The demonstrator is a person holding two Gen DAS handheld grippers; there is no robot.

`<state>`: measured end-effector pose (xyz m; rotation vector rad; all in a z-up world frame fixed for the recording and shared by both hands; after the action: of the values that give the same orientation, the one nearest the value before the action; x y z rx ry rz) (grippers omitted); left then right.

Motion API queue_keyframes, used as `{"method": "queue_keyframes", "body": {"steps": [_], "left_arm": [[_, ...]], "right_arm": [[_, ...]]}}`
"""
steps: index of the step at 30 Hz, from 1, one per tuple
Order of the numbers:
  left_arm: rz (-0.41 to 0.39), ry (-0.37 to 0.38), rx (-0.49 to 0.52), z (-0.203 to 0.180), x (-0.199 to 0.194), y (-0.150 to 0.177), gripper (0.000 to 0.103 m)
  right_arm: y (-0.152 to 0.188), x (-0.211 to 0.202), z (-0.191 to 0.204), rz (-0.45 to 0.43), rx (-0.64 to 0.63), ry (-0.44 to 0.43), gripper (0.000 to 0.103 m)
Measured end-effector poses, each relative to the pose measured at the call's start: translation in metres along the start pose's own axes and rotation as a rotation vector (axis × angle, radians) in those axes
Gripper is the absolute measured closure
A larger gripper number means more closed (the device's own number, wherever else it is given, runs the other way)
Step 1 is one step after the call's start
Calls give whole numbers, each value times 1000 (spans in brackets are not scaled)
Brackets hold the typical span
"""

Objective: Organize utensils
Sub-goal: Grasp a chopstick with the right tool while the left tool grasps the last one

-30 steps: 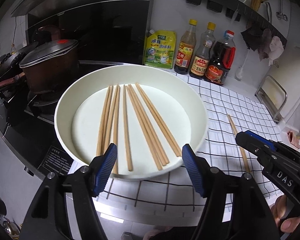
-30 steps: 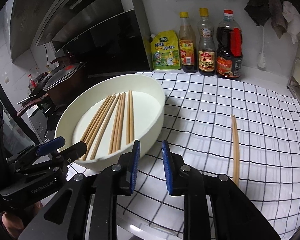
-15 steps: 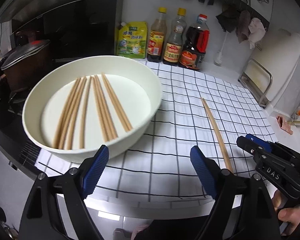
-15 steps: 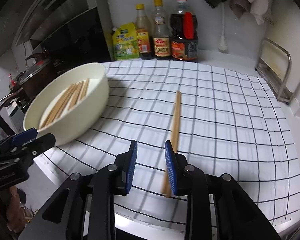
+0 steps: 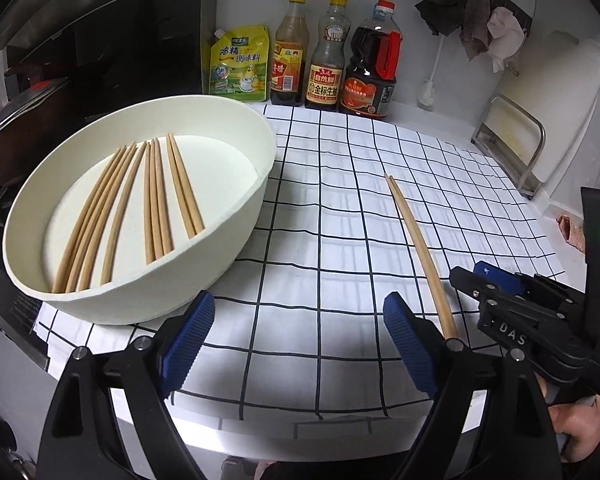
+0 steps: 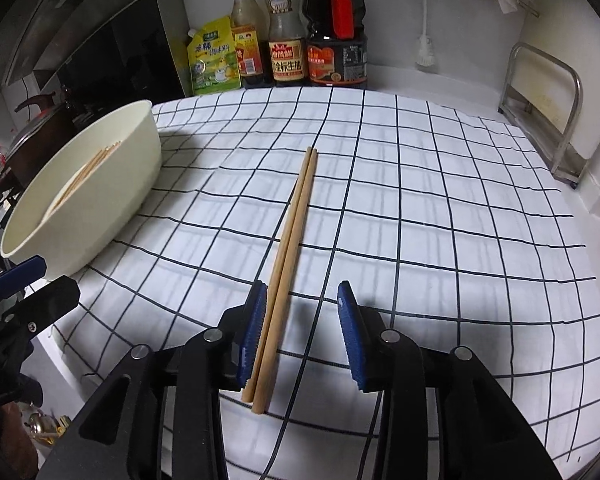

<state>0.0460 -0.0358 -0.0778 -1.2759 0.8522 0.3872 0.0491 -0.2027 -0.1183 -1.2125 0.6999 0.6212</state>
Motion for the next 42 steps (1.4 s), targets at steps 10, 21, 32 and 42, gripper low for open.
{"method": "queue_keyframes", "body": {"steps": [10,21,32,42], "left_arm": [[22,10,-5,-2,15,1,18],[40,37,-13,-13,25,-1,18],[85,68,20,-60,56,-18,15],[132,32,31,-75,83,-30,15]], "right_arm": [[1,19,1,31,-44,55,68],[5,20,-1,32,-85,84,96],[1,6,-59,27,50,80,96],[-4,2,-90,20,106,76,96]]}}
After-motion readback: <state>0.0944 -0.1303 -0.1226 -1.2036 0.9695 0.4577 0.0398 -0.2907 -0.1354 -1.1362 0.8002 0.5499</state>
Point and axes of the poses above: each gripper's, at about its wrist camera, not at the fingertips, and x roughly the way its jaws point, z to its left, y to its underside, the point moved 7 cm from there along x, roughly the way its jaws point, and after that the axes turned 12 degrees about x, right-handed, at the moved point
